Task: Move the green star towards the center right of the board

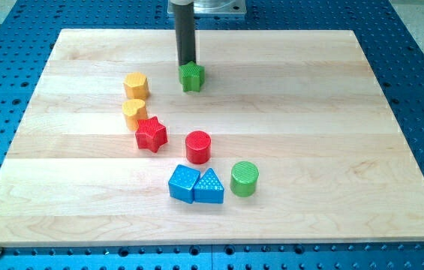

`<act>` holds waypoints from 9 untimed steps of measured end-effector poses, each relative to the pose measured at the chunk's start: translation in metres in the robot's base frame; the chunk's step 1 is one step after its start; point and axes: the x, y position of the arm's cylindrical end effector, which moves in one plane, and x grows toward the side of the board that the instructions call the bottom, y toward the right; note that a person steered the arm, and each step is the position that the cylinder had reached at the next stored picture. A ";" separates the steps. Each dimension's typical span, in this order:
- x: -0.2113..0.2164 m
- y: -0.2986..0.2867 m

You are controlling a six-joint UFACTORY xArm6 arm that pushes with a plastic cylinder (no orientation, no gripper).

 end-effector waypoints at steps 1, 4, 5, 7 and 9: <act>0.005 -0.001; 0.042 -0.007; 0.044 0.054; 0.050 0.112; 0.107 0.149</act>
